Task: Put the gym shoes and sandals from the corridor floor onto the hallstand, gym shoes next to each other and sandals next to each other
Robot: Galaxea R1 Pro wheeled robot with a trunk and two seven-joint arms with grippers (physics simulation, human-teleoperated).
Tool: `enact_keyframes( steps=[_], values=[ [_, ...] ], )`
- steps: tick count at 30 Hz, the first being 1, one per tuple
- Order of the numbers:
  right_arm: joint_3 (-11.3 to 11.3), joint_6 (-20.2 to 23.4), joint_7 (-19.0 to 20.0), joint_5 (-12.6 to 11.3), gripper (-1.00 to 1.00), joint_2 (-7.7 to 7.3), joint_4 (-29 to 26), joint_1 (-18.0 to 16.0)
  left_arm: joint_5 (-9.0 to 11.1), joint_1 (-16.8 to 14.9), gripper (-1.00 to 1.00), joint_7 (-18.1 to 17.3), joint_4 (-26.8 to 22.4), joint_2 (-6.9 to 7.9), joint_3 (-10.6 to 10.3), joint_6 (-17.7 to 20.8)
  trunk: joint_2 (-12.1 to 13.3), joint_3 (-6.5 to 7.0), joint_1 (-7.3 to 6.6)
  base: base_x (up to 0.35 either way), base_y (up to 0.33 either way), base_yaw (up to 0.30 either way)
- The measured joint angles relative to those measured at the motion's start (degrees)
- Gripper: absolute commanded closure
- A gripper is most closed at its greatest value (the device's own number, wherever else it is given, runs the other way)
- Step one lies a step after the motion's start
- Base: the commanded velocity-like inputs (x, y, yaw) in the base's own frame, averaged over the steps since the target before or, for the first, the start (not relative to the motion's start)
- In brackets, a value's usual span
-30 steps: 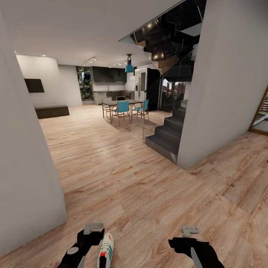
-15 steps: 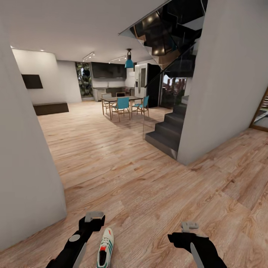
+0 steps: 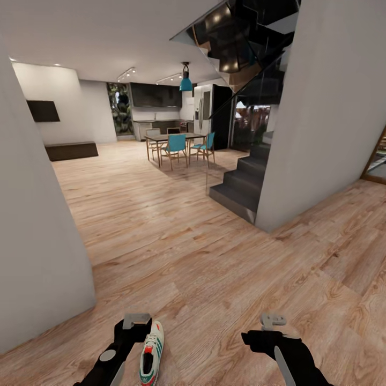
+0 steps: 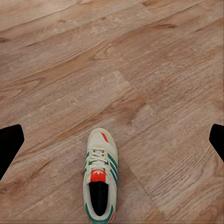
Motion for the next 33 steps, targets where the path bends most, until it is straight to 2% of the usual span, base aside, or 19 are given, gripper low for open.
enact_keyframes(
  steps=[33],
  values=[
    [0.0,0.0,0.1,0.0,-1.00,0.03,-0.1,0.0,0.0,0.0,-1.00,0.0,1.1,0.11,0.0,-1.1,-13.2,-9.05,7.25,0.000,0.000,0.000]
  ],
)
